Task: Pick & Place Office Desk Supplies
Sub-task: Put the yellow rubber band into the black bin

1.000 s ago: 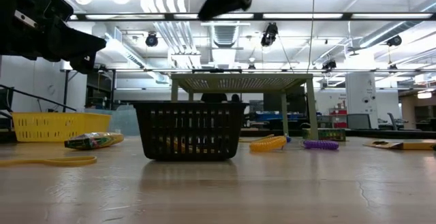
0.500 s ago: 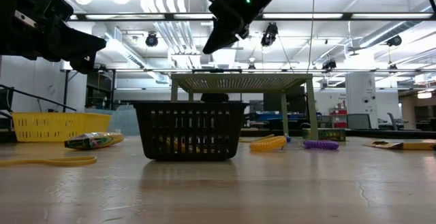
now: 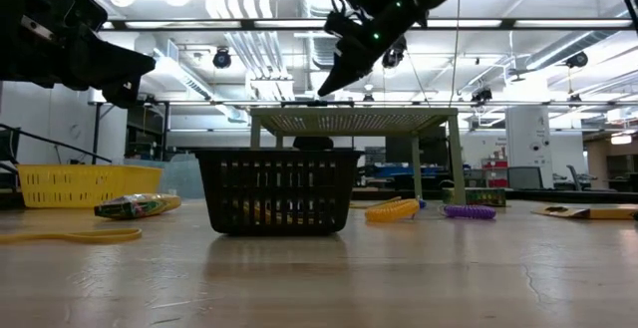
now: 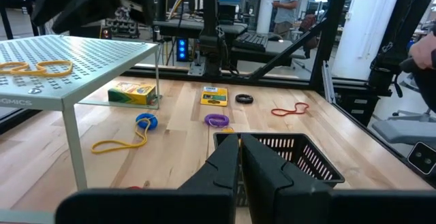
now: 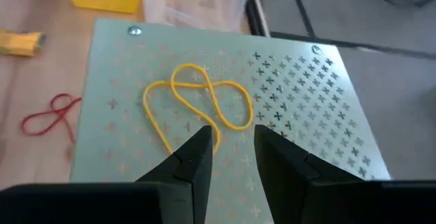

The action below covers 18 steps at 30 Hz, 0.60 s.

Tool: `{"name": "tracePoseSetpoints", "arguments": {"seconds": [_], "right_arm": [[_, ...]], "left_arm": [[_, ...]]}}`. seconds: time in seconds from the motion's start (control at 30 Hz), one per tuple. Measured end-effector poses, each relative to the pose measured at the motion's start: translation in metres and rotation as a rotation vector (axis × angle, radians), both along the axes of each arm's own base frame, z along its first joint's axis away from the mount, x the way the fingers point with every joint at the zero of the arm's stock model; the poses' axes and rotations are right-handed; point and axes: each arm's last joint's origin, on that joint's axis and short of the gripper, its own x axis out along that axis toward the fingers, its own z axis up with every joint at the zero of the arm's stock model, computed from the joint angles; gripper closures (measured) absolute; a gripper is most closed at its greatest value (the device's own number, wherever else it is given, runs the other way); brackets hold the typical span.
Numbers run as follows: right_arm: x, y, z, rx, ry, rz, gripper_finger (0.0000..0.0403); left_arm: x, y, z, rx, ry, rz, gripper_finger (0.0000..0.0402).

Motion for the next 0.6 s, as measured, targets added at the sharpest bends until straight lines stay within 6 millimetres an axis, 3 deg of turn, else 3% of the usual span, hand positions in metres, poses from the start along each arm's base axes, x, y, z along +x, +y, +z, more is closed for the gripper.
{"name": "tracePoseSetpoints", "arguments": {"seconds": [0.33,0.6], "right_arm": [[0.008,-0.006,-0.019,0.001,0.026,0.09,0.0294],[0.012,-0.007,-0.023,0.006,0.014,0.107,0.0294]], "left_arm": [[0.0,0.0,0.0,0.0,0.0,0.0,0.0378],[0.0,0.0,0.0,0.0,0.0,0.0,0.0378]]}}
